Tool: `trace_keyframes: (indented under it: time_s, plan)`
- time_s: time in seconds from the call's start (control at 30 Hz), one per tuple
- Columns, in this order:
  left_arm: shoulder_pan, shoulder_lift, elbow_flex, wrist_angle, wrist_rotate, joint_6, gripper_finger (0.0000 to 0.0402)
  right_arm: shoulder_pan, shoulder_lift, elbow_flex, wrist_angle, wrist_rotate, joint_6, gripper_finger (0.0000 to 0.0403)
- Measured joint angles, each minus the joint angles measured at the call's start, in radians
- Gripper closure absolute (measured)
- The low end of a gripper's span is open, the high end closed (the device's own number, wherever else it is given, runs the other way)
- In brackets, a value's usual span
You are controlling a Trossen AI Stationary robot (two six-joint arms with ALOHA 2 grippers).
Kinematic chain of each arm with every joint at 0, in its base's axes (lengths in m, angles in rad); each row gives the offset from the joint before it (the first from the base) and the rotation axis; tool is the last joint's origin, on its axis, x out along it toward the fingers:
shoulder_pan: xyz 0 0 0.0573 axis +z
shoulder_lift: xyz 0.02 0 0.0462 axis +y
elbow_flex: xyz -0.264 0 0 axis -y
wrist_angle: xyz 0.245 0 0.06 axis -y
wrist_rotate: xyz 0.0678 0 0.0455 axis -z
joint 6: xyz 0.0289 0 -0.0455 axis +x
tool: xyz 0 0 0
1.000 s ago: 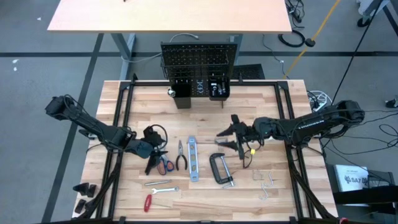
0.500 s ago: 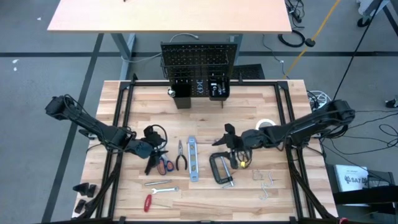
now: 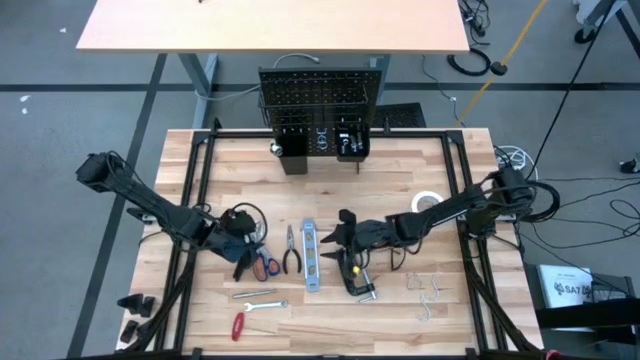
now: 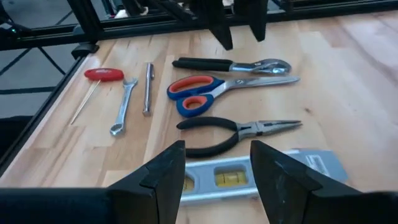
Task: Hang tools onto peg board
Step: Put the wrench into the left black bin on the peg board
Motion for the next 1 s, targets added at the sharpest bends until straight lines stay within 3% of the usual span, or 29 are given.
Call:
trace_keyframes:
  time_s: [0.17, 0.37, 0.5, 0.8, 1.0]
  plan:
    - [-0.05, 0.047, 0.0, 0.002, 0.008, -0.211, 0.0146, 0.004, 0.046, 0.06, -0.057, -0.003, 0.023, 0.0229]
    - [-0.075, 0.103, 0.0, 0.084, 0.03, -0.292, 0.0146, 0.026, 0.051, 0.082, -0.097, -0.003, 0.027, 0.0229]
    - [-0.075, 0.153, 0.0, 0.089, 0.098, -0.337, 0.0146, 0.025, 0.051, 0.082, -0.094, -0.004, 0.019, 0.0229]
    - [-0.078, 0.18, 0.0, 0.091, 0.158, -0.321, 0.0146, 0.04, 0.051, 0.082, -0.159, -0.004, 0.025, 0.0229]
    - [-0.091, 0.161, 0.006, 0.094, 0.266, -0.099, 0.0146, 0.044, 0.051, 0.082, -0.166, -0.003, 0.017, 0.0229]
